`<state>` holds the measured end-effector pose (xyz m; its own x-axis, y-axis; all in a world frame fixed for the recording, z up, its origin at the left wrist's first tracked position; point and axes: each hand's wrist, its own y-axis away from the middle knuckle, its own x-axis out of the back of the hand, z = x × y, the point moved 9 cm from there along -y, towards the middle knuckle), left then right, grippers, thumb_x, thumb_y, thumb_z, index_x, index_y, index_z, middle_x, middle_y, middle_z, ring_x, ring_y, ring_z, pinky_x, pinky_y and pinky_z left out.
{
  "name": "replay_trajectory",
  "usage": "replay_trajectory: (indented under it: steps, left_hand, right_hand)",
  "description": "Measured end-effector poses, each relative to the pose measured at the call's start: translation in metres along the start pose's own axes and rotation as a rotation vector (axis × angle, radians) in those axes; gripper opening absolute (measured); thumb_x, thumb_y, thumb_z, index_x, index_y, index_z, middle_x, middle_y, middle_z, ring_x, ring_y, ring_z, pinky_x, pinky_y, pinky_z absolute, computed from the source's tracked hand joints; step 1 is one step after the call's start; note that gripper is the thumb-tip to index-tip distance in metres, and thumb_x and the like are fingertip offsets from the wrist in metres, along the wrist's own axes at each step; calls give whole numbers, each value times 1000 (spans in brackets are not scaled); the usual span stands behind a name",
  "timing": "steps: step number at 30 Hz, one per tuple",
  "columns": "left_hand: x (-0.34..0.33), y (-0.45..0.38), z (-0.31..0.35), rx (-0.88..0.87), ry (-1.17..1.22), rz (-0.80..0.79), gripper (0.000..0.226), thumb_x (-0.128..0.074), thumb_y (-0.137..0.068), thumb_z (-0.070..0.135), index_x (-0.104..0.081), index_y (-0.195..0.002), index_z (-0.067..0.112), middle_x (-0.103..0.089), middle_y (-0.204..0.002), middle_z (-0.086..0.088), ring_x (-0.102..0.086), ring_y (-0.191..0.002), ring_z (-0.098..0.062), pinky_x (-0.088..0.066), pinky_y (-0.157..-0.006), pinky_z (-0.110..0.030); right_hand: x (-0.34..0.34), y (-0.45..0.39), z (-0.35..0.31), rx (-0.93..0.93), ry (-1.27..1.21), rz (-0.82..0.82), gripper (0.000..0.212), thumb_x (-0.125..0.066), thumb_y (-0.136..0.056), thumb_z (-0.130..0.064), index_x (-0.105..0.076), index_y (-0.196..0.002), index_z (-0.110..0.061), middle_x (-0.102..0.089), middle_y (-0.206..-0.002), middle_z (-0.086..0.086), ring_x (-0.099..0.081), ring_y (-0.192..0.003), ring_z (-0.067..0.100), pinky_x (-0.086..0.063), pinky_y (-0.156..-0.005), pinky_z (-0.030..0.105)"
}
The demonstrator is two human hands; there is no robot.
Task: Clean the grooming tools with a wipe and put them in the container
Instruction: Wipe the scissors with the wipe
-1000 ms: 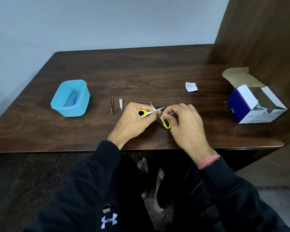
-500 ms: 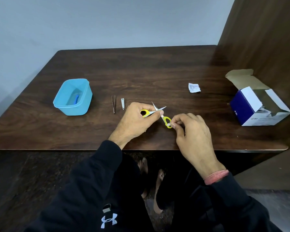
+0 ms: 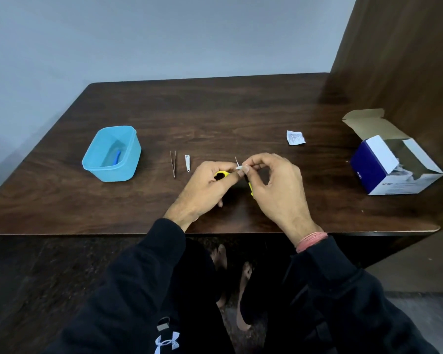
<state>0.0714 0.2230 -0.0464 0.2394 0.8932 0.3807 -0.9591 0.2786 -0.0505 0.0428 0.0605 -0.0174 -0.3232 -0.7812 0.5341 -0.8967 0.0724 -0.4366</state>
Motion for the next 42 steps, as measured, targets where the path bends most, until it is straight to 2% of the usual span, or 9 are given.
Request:
replay_trajectory:
  steps: [5, 9, 17, 21, 27, 29, 33, 37, 42]
  left_hand:
    - [3, 2, 0, 8, -27, 7, 23, -64, -115, 28, -87, -112, 31, -57, -66, -9, -46, -43, -14, -42, -47, -25]
    - [1, 2, 2, 12, -38, -12, 22, -65, -114, 33, -86, -119, 33, -67, -82, -36, -45, -42, -14, -43, -48, -24]
    - [0, 1, 0, 7, -23, -23, 23, -63, -114, 36, -87, -114, 36, -75, -101, -34, -46, -44, -15, -46, -49, -27]
    - [1, 0, -1, 2, -19, -15, 23, -64, -114, 35, -87, -110, 34, -72, -96, -35, -47, -43, -14, -45, -49, -27]
    - [1, 1, -2, 11, -32, -15, 23, -64, -114, 33, -87, -109, 33, -77, -121, -31, -47, -41, -11, -46, -49, -23]
    - [3, 1, -3, 19, -35, -2, 23, -64, -114, 34, -87, -108, 33, -79, -117, -28, -47, -41, -12, -46, -50, -24]
    - [4, 2, -1, 17, -33, 27, 23, -65, -114, 33, -87, -105, 37, -77, -88, -22, -44, -42, -13, -44, -47, -27]
    - [4, 2, 0, 19, -26, 33, 24, -65, -114, 33, -86, -103, 37, -58, -60, -7, -42, -42, -13, -44, -48, -28]
    - [4, 2, 3, 51, 59, 57, 59, -50, -111, 13, -85, -82, 50, -45, -76, -5, -47, -50, -10, -47, -46, -26]
  right_hand:
    - [-1, 7, 0, -13, -36, 19, 9, -80, -97, -19, -80, -98, -28, -75, -95, -15, -73, -95, 12, -60, -91, 47]
    - [6, 1, 10, -63, -34, 60, 7, -81, -94, -22, -80, -94, -29, -77, -92, -17, -74, -93, 9, -60, -93, 46]
    - [5, 3, 13, -32, 35, 107, 6, -81, -95, -23, -78, -95, -29, -76, -93, -14, -73, -93, 13, -59, -90, 46]
    - [2, 7, 7, 36, 81, 101, 8, -81, -96, -21, -80, -98, -29, -76, -96, -14, -71, -94, 17, -58, -89, 44]
    - [6, 2, 19, -44, 30, 153, 11, -78, -97, -19, -75, -98, -30, -70, -97, -14, -70, -93, 9, -59, -87, 43]
    - [3, 1, 17, -35, 34, 120, 12, -76, -99, -19, -73, -101, -30, -67, -101, -14, -66, -91, 4, -58, -84, 37]
    - [5, -6, 24, -45, 21, 112, 11, -77, -101, -20, -75, -104, -30, -69, -101, -16, -58, -71, -1, -56, -71, 34]
    - [4, -5, 17, 3, 66, 108, 13, -77, -101, -20, -76, -107, -31, -71, -101, -16, -57, -69, -5, -54, -70, 30]
    - [3, 1, 13, 42, 95, 117, 15, -79, -101, -22, -81, -111, -32, -73, -103, -15, -58, -66, 5, -56, -70, 32]
